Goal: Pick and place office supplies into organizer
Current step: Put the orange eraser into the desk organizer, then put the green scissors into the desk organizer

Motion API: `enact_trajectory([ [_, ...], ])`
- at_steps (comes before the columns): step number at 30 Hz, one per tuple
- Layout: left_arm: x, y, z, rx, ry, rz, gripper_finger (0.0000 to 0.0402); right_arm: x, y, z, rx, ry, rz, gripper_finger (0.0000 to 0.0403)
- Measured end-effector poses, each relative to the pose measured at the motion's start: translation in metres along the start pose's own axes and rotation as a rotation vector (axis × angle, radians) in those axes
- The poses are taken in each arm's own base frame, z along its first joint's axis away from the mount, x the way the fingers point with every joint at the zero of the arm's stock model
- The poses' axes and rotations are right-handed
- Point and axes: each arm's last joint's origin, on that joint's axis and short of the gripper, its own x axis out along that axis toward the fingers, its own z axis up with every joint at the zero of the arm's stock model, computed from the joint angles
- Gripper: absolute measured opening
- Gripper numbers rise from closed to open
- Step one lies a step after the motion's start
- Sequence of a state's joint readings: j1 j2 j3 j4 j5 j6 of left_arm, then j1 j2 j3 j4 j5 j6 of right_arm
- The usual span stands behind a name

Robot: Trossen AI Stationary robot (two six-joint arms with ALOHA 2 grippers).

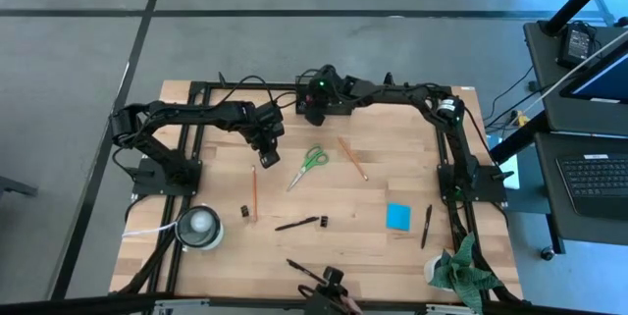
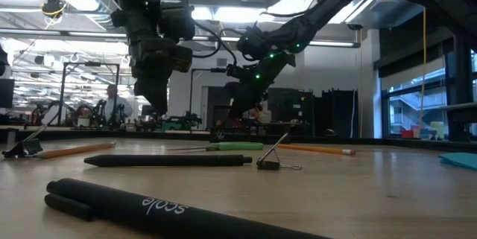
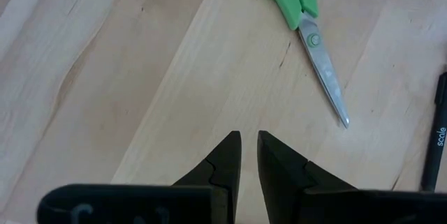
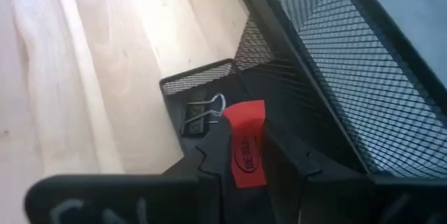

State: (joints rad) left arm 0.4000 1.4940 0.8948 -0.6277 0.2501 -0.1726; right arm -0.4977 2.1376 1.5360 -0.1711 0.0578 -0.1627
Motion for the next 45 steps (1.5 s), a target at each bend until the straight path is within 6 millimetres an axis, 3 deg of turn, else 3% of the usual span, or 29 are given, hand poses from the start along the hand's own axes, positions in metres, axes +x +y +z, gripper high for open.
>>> enact_trajectory([
  [17,0.0,0.0,0.0,-0.015,-0.004,-0.001,0.0043,0.0,-0.002,-0.003,0.052,0.028,0.001,0.0077],
  [30,0.0,0.0,0.0,-0.015,-0.004,-0.001,0.0043,0.0,-0.002,-0.003,0.051,0.028,0.0,0.0134],
  [37,0.0,0.0,0.0,-0.015,-0.004,-0.001,0.0043,-0.002,-0.002,-0.002,0.052,0.027,0.0,0.0146],
  [45,0.0,0.0,0.0,-0.016,-0.003,-0.001,0.0043,-0.018,0.003,0.015,0.035,0.044,0.015,0.0147],
])
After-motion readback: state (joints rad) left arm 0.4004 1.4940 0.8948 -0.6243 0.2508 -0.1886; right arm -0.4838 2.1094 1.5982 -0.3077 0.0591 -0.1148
